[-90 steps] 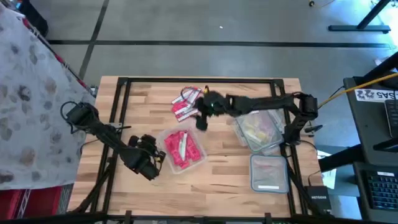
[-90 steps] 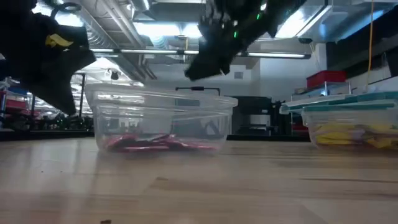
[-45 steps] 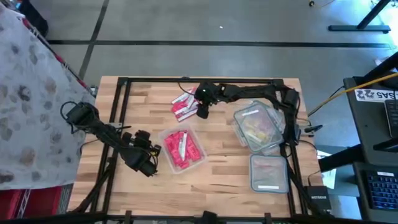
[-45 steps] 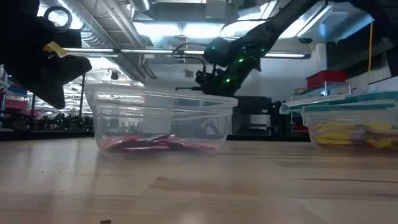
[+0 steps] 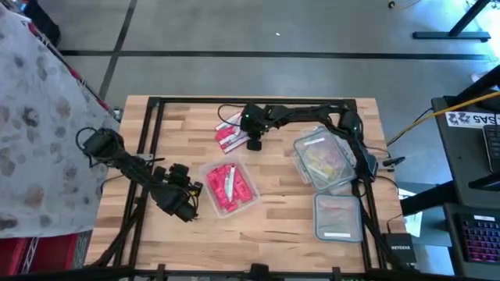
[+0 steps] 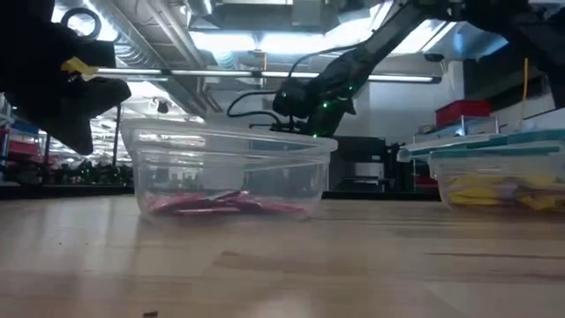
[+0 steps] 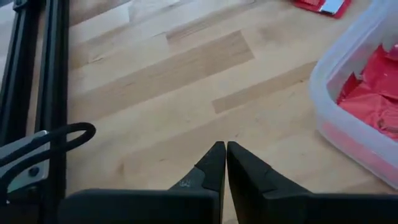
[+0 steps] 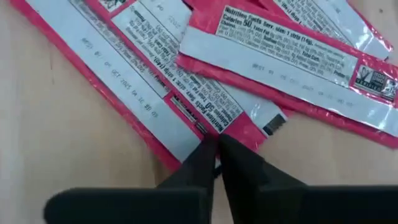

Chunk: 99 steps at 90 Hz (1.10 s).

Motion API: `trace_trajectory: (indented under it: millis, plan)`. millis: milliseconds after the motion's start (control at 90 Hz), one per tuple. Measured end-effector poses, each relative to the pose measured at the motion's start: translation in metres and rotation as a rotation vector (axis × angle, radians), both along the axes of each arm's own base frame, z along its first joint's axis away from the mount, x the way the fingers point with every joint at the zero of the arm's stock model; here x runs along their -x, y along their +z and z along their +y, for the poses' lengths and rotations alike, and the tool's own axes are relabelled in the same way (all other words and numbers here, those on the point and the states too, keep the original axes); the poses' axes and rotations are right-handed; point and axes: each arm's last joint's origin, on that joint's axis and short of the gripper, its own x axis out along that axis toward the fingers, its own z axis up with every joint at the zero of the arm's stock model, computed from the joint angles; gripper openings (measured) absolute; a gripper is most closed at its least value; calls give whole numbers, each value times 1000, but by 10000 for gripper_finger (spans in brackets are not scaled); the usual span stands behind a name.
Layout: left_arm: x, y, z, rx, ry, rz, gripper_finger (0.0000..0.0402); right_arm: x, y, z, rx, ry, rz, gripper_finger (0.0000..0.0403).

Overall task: Sort candy
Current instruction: Put the pink candy strip into the left transparent bin

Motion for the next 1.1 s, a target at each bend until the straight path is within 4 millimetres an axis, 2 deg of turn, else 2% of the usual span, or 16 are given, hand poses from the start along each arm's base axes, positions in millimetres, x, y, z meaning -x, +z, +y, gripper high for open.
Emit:
trace_trajectory:
  millis: [144, 367, 522, 689, 811, 1000, 1100]
  plan:
    - [0, 0, 0, 3, 0, -4, 0, 6, 5, 12, -56, 24, 70, 2]
    - [-1, 0, -1, 7, -3, -8, 0, 26, 21, 44, -206, 93, 253, 5]
    - [-1, 0, -1, 2, -6, -14, 0, 28, 49, 60, -213, 195, 194, 5]
    - [-1, 0, -1, 2, -9, -11, 0, 21, 52, 73, -198, 336, 144, 13]
    - [-2, -1, -1, 3, -26, -1, 0, 15, 42, 78, -148, 381, 160, 58]
    - [-2, -1, -1, 0, -29, -2, 0, 7, 43, 76, -51, 400, 99, 184]
    - [-2, -1, -1, 0, -29, -2, 0, 6, 42, 74, -11, 402, 103, 232]
